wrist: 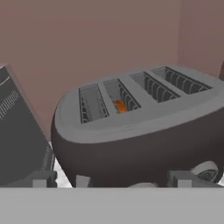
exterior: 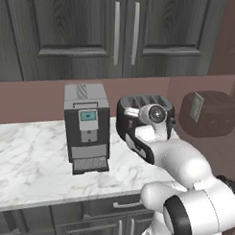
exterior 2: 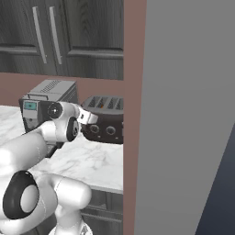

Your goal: Start the toaster. Once the lever pops up, take the bread to the plate on the dining counter.

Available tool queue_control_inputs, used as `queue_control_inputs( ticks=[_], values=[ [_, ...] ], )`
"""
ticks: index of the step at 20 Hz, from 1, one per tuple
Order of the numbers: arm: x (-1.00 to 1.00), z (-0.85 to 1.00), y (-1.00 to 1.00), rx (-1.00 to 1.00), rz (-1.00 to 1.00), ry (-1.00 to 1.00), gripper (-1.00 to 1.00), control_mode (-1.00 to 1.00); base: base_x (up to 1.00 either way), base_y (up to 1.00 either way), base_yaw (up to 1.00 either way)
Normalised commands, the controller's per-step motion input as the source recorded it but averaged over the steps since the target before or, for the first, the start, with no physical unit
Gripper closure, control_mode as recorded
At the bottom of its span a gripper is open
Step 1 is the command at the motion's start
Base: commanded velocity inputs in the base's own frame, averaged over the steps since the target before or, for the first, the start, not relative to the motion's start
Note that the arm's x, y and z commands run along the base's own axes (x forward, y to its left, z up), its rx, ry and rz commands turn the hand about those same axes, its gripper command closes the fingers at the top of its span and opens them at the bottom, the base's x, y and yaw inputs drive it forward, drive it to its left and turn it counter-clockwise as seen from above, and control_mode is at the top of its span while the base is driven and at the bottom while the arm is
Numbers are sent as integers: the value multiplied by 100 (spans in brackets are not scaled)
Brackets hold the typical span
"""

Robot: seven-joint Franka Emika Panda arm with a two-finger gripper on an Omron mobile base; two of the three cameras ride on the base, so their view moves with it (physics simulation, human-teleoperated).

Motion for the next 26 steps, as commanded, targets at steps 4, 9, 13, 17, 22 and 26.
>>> queue_control_inputs(
  ticks=[4, 9, 13, 17, 22, 26],
  values=[
    [3, 3, -13, -2, 8, 0, -100, -100, 0, 0, 0],
    [14, 0, -14, -1, 16, -1, -100, -100, 0, 0, 0],
    [9, 3, -18, -1, 14, 0, -100, -100, 0, 0, 0],
    [0, 3, -35, -1, 6, 0, -100, -100, 0, 0, 0],
    [0, 0, -23, -10, 0, 0, -100, -100, 0, 0, 0],
    [0, 1, 0, -17, 0, -1, -100, -100, 0, 0, 0]
  ],
)
